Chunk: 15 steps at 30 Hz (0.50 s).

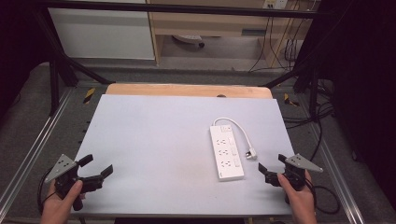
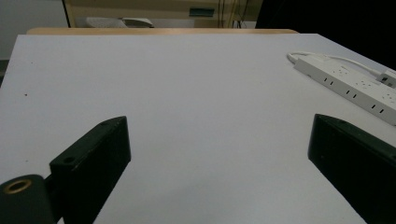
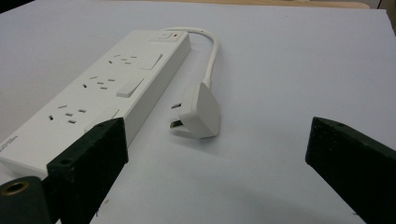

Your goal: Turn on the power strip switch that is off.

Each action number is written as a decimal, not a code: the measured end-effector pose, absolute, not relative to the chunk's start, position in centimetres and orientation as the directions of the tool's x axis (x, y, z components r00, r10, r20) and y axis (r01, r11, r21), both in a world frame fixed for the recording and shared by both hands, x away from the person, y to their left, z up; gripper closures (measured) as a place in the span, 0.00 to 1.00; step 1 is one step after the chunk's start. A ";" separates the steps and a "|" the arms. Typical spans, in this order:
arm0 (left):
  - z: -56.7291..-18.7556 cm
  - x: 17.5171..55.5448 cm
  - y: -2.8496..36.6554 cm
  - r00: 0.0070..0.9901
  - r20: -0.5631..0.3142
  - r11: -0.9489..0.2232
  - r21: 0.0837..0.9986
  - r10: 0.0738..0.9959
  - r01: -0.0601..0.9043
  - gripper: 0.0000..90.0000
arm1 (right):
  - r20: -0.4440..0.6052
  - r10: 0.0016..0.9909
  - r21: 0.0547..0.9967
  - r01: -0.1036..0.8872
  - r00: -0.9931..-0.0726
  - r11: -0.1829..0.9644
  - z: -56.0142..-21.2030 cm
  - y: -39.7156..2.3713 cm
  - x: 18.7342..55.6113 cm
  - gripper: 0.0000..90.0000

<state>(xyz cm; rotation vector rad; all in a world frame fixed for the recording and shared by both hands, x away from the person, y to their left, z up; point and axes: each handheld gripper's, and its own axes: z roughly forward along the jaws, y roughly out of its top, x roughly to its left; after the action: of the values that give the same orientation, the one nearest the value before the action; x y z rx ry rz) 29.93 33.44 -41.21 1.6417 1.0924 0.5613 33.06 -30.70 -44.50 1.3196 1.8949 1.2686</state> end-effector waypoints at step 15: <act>-41.3 30.1 33.2 0.487 -0.145 -0.067 0.917 0.861 0.393 0.06 | 0.121 0.902 0.884 0.459 -0.415 0.092 -43.6 -30.3 33.4 0.03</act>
<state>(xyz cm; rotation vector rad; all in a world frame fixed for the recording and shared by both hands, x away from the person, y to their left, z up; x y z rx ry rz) 30.08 33.22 -41.31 1.6693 1.0868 0.5503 33.38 -30.31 -43.62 1.3320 1.9177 1.2788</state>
